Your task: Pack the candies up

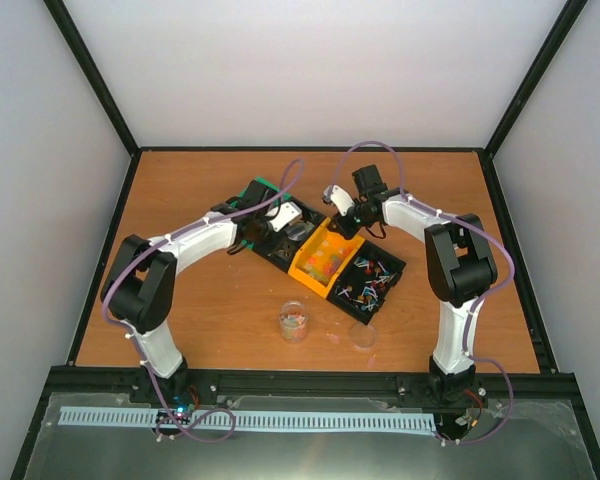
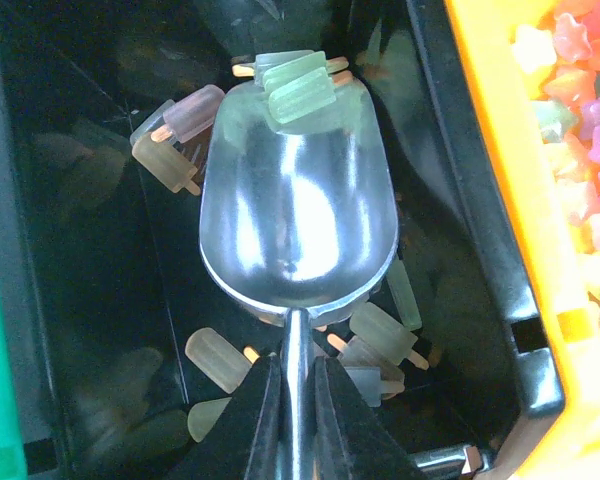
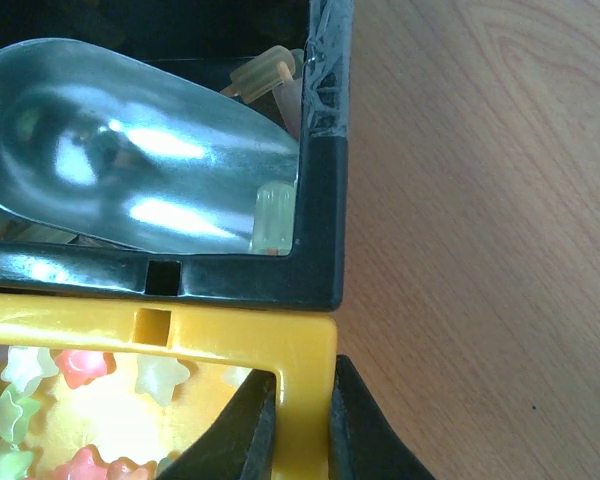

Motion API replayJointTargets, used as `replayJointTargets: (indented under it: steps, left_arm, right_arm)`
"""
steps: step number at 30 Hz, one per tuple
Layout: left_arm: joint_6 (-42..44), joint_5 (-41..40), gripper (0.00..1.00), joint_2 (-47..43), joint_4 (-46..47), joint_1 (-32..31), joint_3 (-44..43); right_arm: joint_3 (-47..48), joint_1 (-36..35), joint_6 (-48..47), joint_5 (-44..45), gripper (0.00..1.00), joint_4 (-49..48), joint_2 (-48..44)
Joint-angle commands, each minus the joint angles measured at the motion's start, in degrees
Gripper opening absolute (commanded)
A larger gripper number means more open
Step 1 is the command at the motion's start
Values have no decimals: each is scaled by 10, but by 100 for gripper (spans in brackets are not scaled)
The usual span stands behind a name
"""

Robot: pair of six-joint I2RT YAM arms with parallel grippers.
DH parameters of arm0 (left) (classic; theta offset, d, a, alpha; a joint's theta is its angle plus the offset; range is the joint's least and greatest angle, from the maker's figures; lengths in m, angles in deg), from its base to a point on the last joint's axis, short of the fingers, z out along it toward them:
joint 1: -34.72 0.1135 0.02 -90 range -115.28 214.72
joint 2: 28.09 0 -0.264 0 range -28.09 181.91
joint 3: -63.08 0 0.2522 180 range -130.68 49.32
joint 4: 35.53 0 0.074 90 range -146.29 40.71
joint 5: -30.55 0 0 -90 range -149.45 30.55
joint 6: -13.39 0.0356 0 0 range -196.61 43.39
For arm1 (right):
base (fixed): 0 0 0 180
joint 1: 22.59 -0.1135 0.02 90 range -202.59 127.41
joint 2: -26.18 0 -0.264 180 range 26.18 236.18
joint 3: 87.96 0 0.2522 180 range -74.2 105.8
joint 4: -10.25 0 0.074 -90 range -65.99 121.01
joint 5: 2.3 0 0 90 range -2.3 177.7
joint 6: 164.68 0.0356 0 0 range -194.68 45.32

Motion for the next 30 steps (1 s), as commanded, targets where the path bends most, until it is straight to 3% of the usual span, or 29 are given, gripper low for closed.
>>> replayJointTargets:
  steps: [1,8,12,21,30]
  left_arm:
    - [27,45,1,1,-49,1,34]
    - [24,103,1,-13,68,19,77]
    - [1,106,1,-31,89,35,91]
    - [-37,103,1,-157,186,64,207]
    - [-15,104,1,-226,212,72,262]
  right_arm:
    - [-14,-17,-35,-34,3,7,-14]
    - [-15,-16,-33,-41,3,6,-12]
    - [-15,-13,-29,-40,3,5,-12]
    - [-15,0,-17,-29,3,5,-9]
    - [-13,2,-17,-36,3,2,-10]
